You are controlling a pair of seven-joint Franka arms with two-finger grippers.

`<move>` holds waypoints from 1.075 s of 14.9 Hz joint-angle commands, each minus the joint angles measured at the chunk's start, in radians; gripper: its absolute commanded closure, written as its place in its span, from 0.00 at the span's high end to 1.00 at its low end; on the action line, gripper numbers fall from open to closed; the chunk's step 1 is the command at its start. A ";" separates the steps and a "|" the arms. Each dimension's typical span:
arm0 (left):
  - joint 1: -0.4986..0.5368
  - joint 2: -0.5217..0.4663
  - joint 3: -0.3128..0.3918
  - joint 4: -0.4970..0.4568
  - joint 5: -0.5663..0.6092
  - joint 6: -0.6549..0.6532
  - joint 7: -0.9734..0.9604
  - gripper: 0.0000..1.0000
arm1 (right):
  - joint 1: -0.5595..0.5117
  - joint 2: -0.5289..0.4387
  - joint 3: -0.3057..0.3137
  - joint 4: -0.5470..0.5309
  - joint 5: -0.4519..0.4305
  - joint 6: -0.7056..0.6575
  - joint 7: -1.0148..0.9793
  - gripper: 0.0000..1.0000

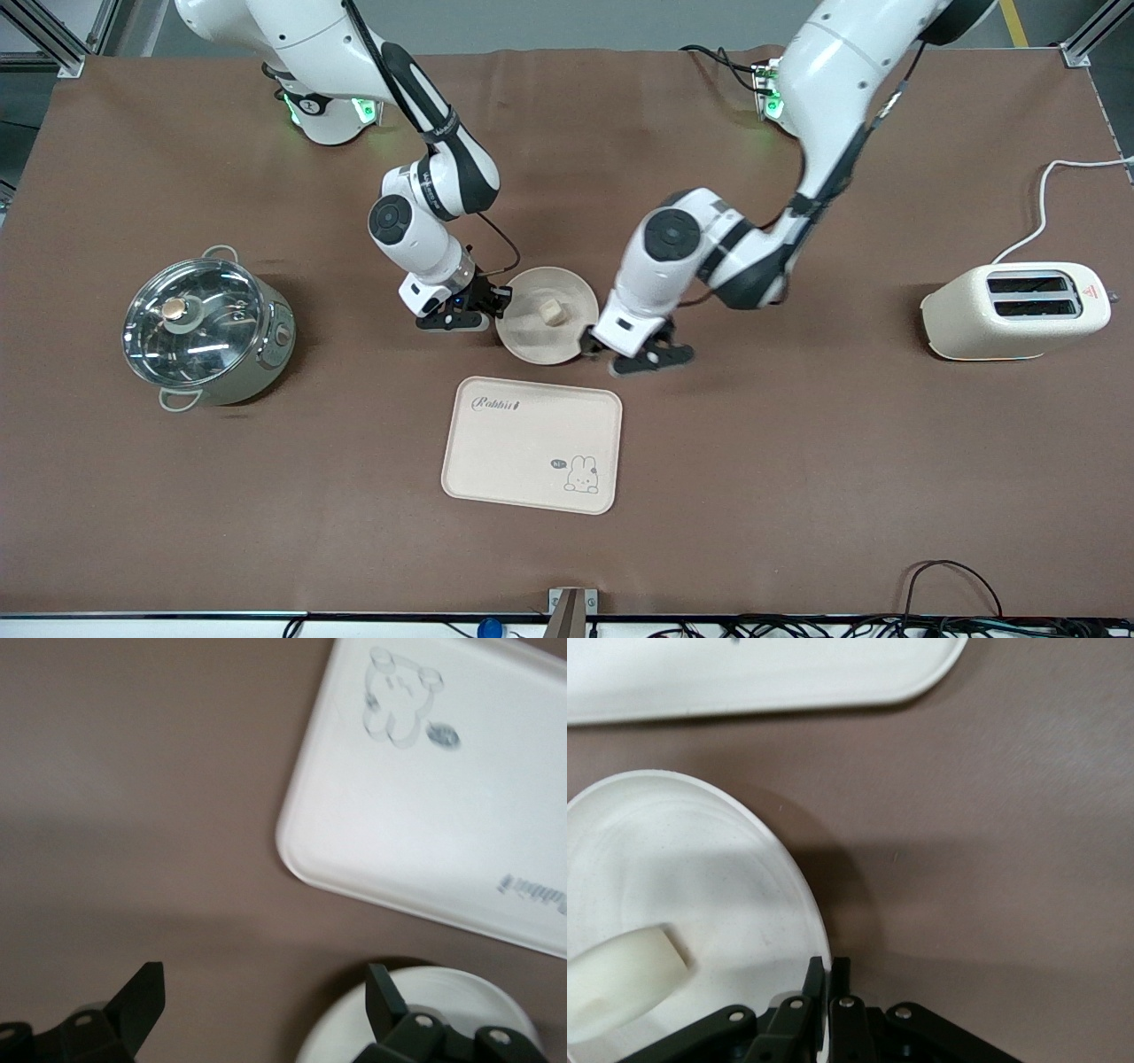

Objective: Place bun in plate and plate on tray
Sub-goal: 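Slide the plate onto the tray while the left gripper withdraws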

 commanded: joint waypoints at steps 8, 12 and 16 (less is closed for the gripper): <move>0.286 -0.265 -0.035 0.106 -0.086 -0.485 0.720 1.00 | -0.169 0.104 0.003 0.373 0.042 -0.166 -0.011 0.00; 0.281 -0.462 0.100 0.100 -0.202 -0.637 0.802 1.00 | -0.217 0.293 0.003 0.588 0.045 -0.169 -0.022 0.00; 0.267 -0.579 0.253 0.091 -0.274 -0.721 0.895 1.00 | -0.237 0.397 0.001 0.714 0.038 -0.235 -0.025 0.00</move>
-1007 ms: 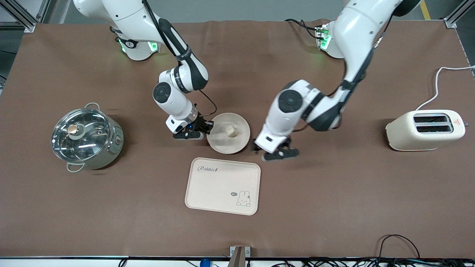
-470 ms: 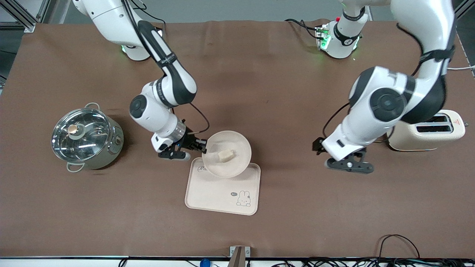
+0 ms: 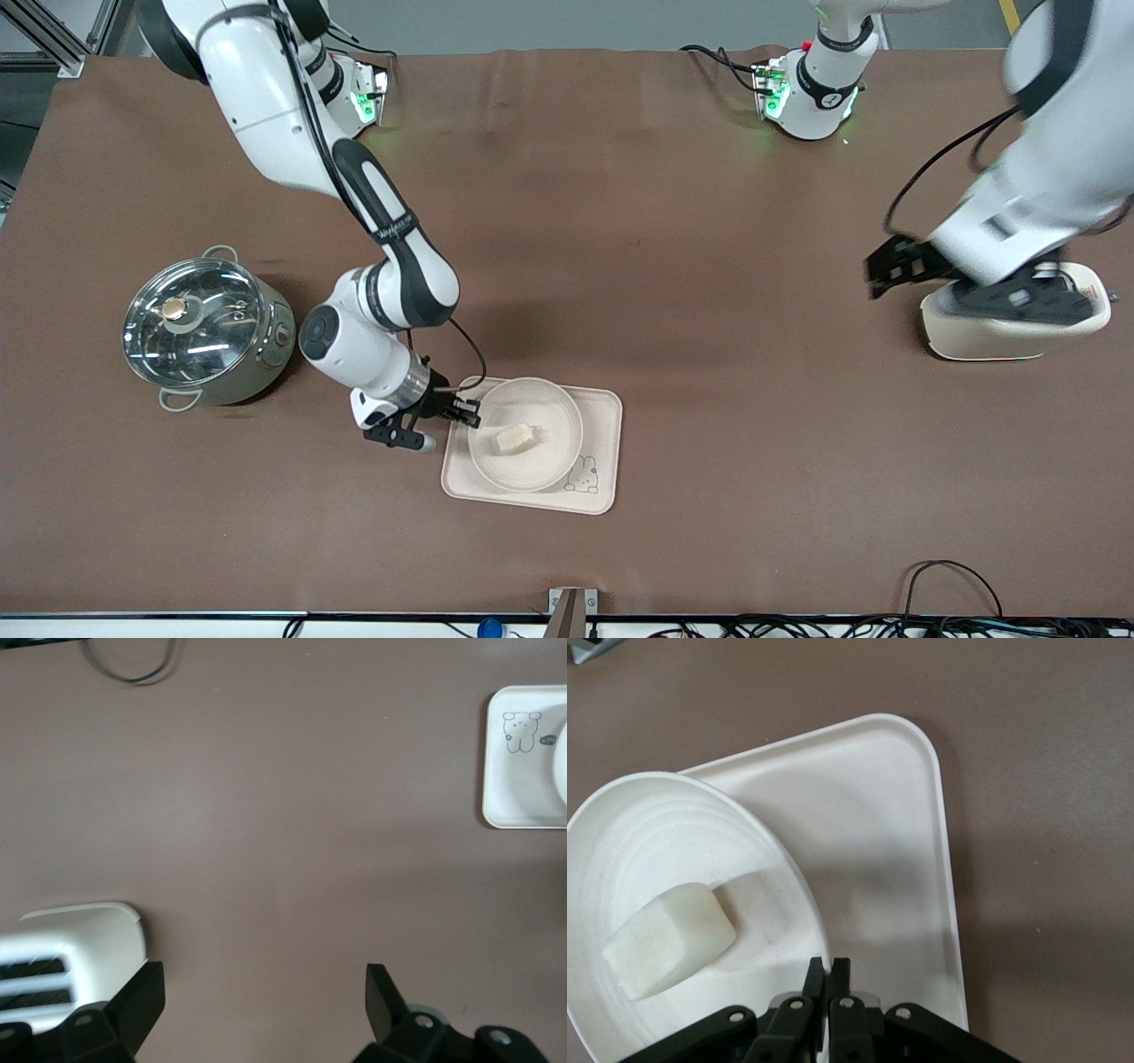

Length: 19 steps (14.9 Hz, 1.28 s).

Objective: Place bun in plate and plate on tray
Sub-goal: 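Slide the plate onto the tray while the left gripper withdraws, then open the right gripper and lift it off the plate rim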

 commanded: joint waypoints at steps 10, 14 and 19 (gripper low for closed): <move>-0.031 -0.131 0.136 -0.100 -0.052 0.009 0.083 1.00 | -0.018 0.067 0.010 0.093 0.019 -0.042 -0.031 0.80; -0.020 -0.122 0.138 -0.086 -0.052 0.007 0.094 1.00 | -0.038 0.017 0.007 0.093 0.022 -0.143 -0.024 0.99; -0.028 -0.119 0.138 -0.079 -0.052 0.003 0.080 1.00 | -0.029 -0.114 -0.078 0.036 0.005 -0.231 -0.031 1.00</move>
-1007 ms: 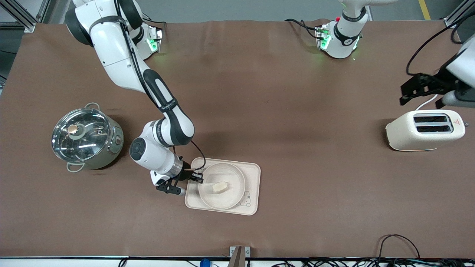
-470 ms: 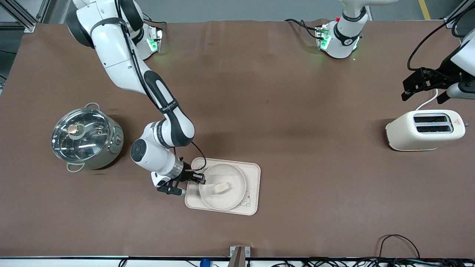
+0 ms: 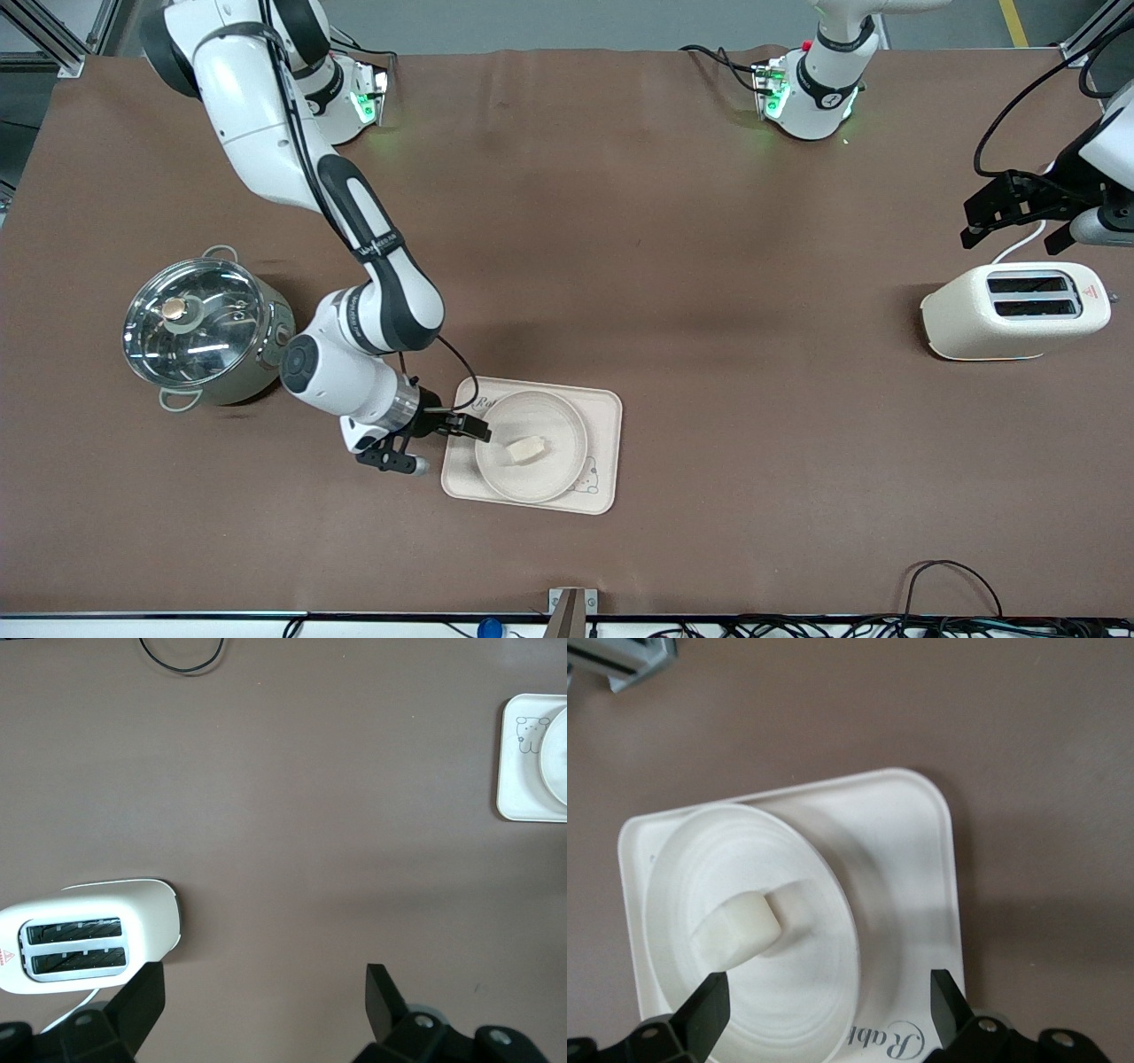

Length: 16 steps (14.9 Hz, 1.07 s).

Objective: Place bun in plate and plate on tray
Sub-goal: 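Open the right gripper and lift it off the plate rim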

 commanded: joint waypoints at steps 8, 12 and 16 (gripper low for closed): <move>0.001 0.009 0.005 0.022 0.022 -0.006 -0.005 1.00 | -0.041 -0.365 -0.139 -0.064 -0.330 -0.465 -0.033 1.00; 0.004 0.022 0.008 0.033 0.038 -0.008 -0.006 1.00 | -0.076 -0.545 -0.141 -0.075 -0.534 -0.732 -0.042 1.00; -0.002 0.032 0.007 0.048 0.039 -0.008 -0.005 1.00 | -0.205 -0.765 -0.139 -0.110 -0.562 -0.917 -0.075 1.00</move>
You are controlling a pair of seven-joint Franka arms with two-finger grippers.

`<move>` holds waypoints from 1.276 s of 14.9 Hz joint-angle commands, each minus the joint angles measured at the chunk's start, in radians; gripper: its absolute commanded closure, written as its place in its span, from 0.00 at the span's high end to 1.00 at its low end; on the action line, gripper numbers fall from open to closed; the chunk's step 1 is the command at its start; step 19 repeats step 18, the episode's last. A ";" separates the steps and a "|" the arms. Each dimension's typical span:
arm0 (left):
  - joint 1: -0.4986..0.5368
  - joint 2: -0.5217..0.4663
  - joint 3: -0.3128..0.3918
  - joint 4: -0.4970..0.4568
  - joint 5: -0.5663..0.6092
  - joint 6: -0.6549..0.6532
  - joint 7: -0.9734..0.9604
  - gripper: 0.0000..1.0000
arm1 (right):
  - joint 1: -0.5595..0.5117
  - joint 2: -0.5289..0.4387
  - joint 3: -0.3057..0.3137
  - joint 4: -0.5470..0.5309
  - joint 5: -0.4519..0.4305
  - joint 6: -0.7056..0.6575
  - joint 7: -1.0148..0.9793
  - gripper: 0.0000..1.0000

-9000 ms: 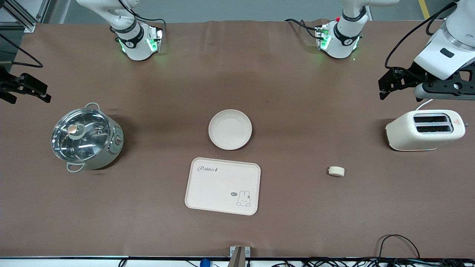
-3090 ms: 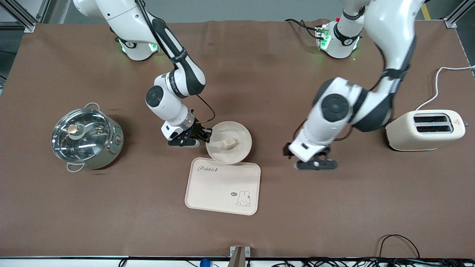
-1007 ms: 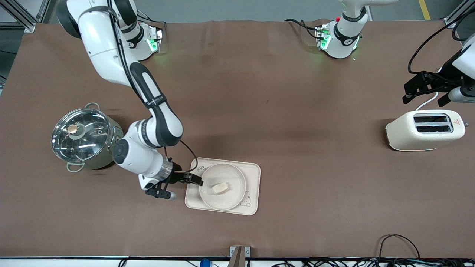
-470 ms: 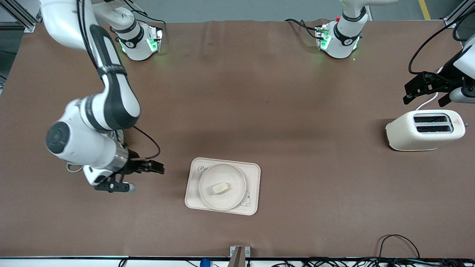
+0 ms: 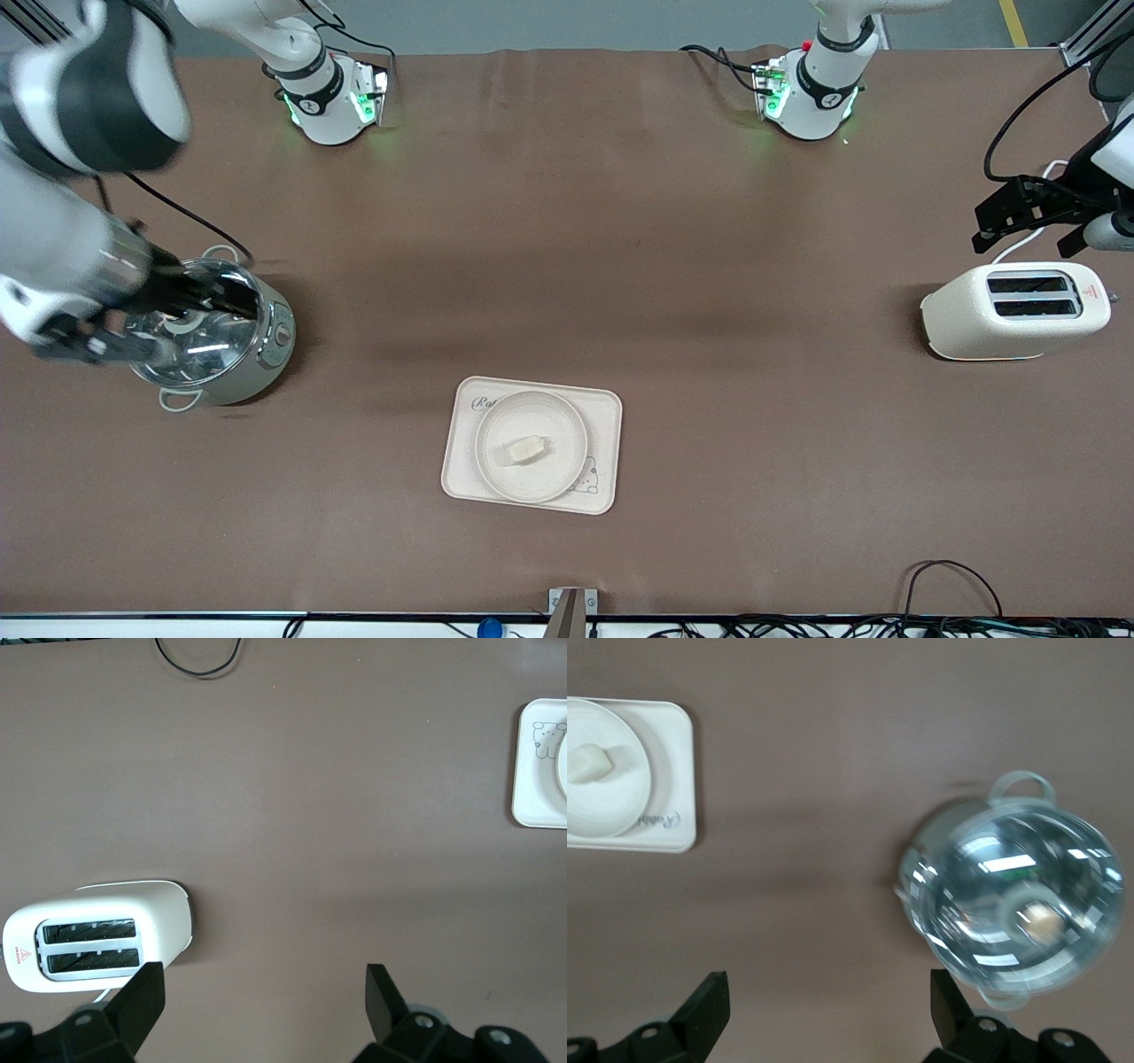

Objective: Place bun in plate and plate on tray

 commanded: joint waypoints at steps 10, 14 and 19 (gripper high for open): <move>0.000 0.013 -0.001 0.034 0.019 -0.008 0.008 1.00 | -0.213 -0.334 0.062 -0.208 -0.084 -0.040 -0.234 1.00; 0.000 0.015 0.001 0.036 0.025 -0.008 0.006 1.00 | -0.206 -0.305 0.073 -0.192 -0.101 0.018 -0.228 1.00; -0.002 0.015 0.002 0.036 0.025 -0.006 0.000 1.00 | -0.205 -0.285 0.073 -0.179 -0.097 0.017 -0.227 1.00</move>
